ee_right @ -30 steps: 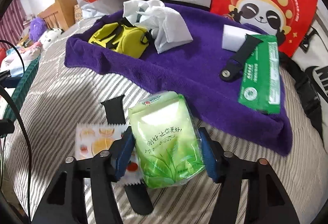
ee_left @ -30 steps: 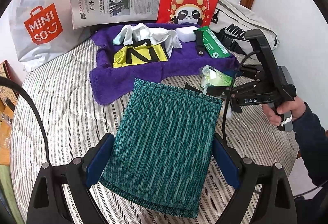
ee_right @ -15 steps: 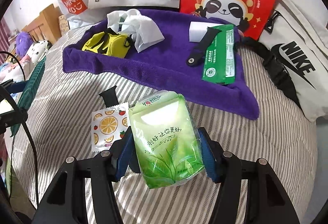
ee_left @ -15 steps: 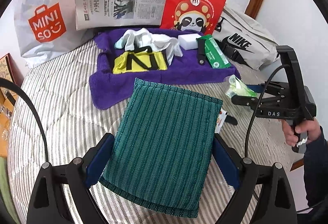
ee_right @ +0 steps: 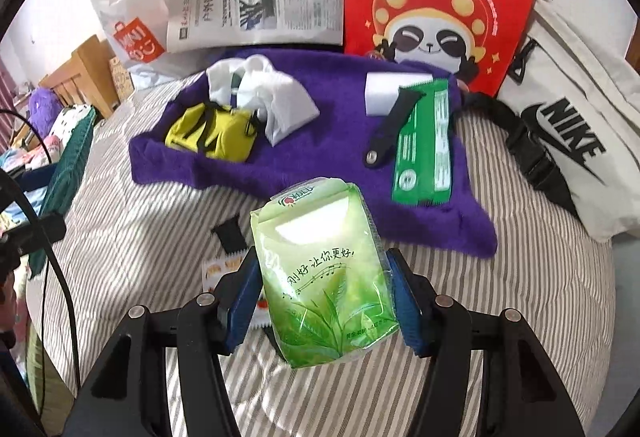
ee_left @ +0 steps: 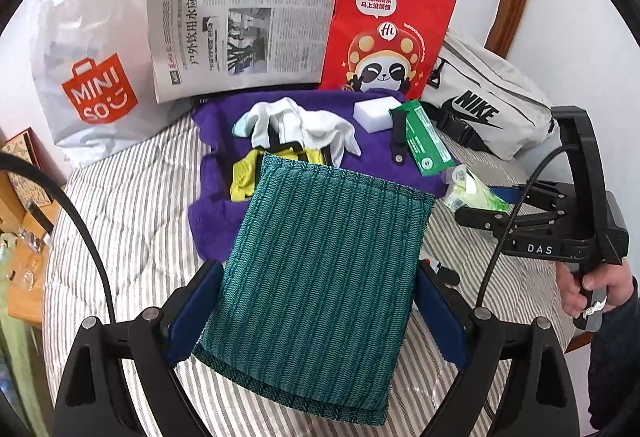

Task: Organize soft objects
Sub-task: 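Carry the tissue pack onto the towel with the right tool while the left tool carries the pad, then lower the teal pad onto the towel and open the left tool, then grasp the fruit-print sachet on the bed with the right tool, then lift the sachet with the right tool while the left tool grasps the black watch strap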

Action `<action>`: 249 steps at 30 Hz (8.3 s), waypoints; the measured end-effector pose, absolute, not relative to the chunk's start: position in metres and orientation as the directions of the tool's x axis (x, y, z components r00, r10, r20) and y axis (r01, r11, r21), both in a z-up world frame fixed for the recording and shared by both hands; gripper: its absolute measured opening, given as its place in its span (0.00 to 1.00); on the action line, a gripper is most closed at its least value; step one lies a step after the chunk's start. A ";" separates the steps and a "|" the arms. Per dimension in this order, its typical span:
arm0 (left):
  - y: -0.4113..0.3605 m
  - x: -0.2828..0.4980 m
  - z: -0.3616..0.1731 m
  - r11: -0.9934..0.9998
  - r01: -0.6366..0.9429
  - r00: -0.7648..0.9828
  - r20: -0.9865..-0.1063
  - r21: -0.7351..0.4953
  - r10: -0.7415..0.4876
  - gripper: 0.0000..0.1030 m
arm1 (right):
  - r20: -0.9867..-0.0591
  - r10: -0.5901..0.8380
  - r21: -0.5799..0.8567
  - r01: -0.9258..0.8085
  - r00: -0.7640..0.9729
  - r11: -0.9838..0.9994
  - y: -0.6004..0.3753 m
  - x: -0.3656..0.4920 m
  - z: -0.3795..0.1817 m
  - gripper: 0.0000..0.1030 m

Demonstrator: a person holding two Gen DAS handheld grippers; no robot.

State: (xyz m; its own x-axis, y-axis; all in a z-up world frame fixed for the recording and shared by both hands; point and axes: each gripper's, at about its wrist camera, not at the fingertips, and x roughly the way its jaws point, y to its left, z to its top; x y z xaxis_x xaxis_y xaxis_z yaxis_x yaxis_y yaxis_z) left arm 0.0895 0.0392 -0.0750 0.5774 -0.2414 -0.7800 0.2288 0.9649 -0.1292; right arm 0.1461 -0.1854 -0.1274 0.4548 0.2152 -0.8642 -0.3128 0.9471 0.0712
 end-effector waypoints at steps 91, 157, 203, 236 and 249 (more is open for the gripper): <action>-0.099 0.359 -0.168 0.909 0.377 0.388 -0.921 0.176 0.018 0.93 | -0.908 0.152 0.088 -0.178 0.391 0.980 -0.274 0.169 -0.163 0.71; 0.097 0.062 -0.167 0.978 0.002 0.435 -0.881 -0.208 -0.188 0.93 | -0.887 0.207 0.016 -0.420 0.413 0.908 -0.124 0.094 -0.185 0.10; 0.074 0.057 -0.165 0.970 0.056 0.408 -0.881 -0.237 -0.239 0.93 | -0.870 0.219 0.070 -0.329 0.441 0.942 -0.192 0.095 -0.170 0.26; -0.116 0.129 -0.194 0.996 0.077 0.382 -0.924 0.053 0.020 0.95 | -0.824 0.204 0.137 -0.163 0.528 0.977 -0.315 0.044 -0.168 0.26; -0.052 0.100 -0.192 0.999 0.033 0.392 -0.920 0.023 0.008 0.90 | -0.822 0.228 0.154 -0.183 0.521 0.971 -0.305 0.044 -0.166 0.26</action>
State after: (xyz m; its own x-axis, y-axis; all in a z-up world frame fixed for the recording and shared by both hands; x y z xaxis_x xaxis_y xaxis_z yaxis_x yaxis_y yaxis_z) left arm 0.1004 -0.0519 -0.1923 0.3917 0.0080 -0.9201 0.0334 0.9992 0.0229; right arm 0.0440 -0.3050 -0.1664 0.5210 0.2285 -0.8224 -0.1826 0.9710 0.1541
